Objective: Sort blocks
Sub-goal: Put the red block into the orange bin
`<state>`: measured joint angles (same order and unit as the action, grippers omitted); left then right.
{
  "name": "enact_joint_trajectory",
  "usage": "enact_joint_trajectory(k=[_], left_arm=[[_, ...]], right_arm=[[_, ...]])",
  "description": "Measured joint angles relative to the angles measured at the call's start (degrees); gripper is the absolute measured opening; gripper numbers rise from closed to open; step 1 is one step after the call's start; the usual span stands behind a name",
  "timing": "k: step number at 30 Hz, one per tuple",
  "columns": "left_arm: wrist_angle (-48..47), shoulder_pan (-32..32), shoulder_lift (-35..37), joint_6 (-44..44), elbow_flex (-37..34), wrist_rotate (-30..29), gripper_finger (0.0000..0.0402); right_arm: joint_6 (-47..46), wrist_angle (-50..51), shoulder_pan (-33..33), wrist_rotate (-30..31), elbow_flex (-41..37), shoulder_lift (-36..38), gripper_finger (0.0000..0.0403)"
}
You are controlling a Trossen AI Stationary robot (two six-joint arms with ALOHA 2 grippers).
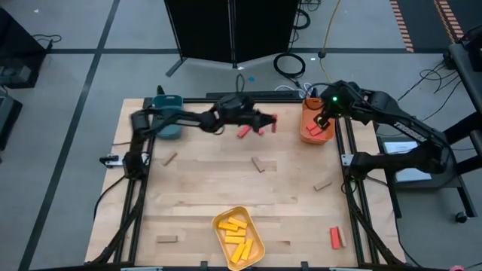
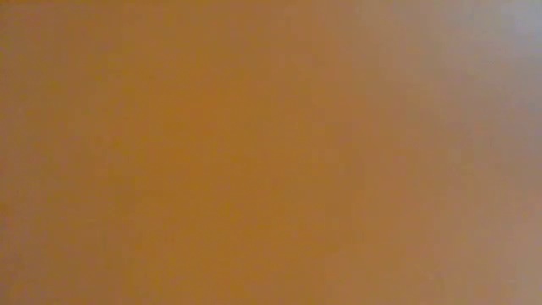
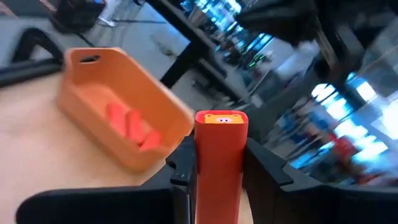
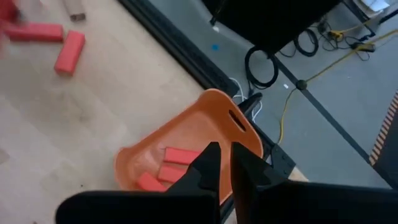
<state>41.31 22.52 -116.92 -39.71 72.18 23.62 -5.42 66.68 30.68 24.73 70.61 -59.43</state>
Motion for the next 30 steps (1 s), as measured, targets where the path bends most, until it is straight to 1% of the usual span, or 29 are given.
enact_joint_trajectory(k=[2,5,7,9,12,14,16,18,20,22,25,30], left_arm=[[0.74,0.43,-6.00,-4.21,7.37,0.38,0.0079],[-4.13,0.40,-15.03,-8.24,20.59,1.18,0.0079],[-9.58,0.28,-20.32,-11.53,30.33,0.78,0.0079],[-15.38,-0.04,-25.13,-14.01,39.50,-1.52,0.0079],[-22.54,-0.16,-31.85,-14.00,50.94,-3.85,0.0079],[-26.32,-0.18,-35.56,-14.44,57.56,-5.11,0.0079],[-27.67,-0.34,-38.82,-15.56,63.03,-6.98,0.0079],[-21.35,-0.79,-39.27,-18.83,61.43,-9.80,0.0079],[-21.82,-1.10,-40.35,-20.45,61.73,-10.73,0.0079],[-24.35,-1.41,-41.80,-19.62,62.84,-10.81,0.0079],[-25.17,-1.89,-42.45,-19.74,62.63,-11.22,0.0079],[-26.55,-2.76,-42.02,-15.32,62.90,-12.13,0.0079]], right_arm=[[-1.09,0.14,0.58,-0.12,0.00,1.14,0.0000],[-3.17,0.50,0.91,-0.84,0.00,2.69,0.0000],[-4.86,1.41,0.87,-0.94,0.00,3.61,0.0000],[-6.66,2.88,0.87,-0.99,0.00,4.29,0.0000],[-9.23,4.27,0.87,-1.04,0.00,5.07,0.0000],[-10.27,5.05,0.87,-1.03,0.00,5.43,0.0000],[-10.42,5.05,0.87,-1.03,0.00,5.60,0.0000],[-10.44,4.90,0.87,-1.03,0.00,5.58,0.0000],[-10.43,4.75,0.86,-0.75,0.00,5.54,0.0000],[-10.44,4.38,0.85,-0.79,0.02,5.43,0.0000],[-10.44,3.92,0.85,-0.83,0.00,5.36,0.0000],[-11.30,3.76,0.85,-0.90,0.00,5.37,0.0000]])
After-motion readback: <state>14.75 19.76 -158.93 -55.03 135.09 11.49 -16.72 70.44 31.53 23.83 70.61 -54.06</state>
